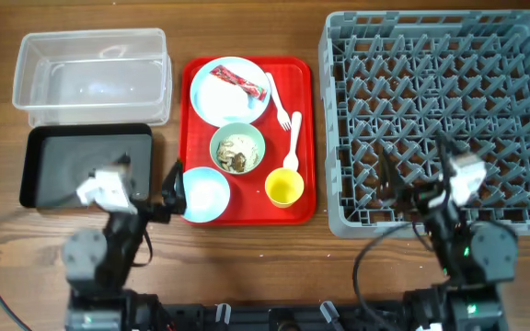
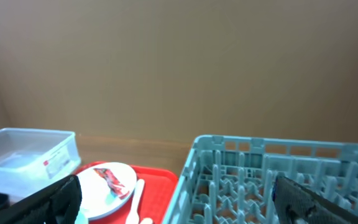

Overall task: Sort waste into correct bins and load items into the dishwasher rack
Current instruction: 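Reach the left gripper to the plate and grasp the red wrapper and tissue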

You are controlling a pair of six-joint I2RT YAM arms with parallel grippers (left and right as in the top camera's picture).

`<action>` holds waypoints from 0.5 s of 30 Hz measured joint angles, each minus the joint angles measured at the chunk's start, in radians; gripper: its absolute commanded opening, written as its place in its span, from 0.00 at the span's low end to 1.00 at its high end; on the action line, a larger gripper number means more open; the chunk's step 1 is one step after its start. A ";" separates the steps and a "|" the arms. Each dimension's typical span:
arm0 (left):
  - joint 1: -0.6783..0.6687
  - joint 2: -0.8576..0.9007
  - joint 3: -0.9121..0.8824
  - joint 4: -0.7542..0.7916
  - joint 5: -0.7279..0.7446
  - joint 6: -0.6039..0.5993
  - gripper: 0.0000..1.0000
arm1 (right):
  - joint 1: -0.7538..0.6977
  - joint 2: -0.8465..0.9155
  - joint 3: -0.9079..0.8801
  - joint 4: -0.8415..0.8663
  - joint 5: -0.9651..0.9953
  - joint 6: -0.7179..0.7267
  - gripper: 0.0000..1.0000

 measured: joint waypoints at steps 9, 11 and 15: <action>-0.077 0.611 0.643 -0.405 0.022 0.077 1.00 | 0.000 0.368 0.342 -0.263 -0.043 -0.008 1.00; -0.112 0.754 0.805 -0.511 0.016 0.091 1.00 | 0.000 0.428 0.417 -0.355 -0.045 -0.007 1.00; -0.175 1.075 1.186 -0.785 -0.010 0.105 1.00 | 0.000 0.525 0.533 -0.478 -0.063 -0.008 1.00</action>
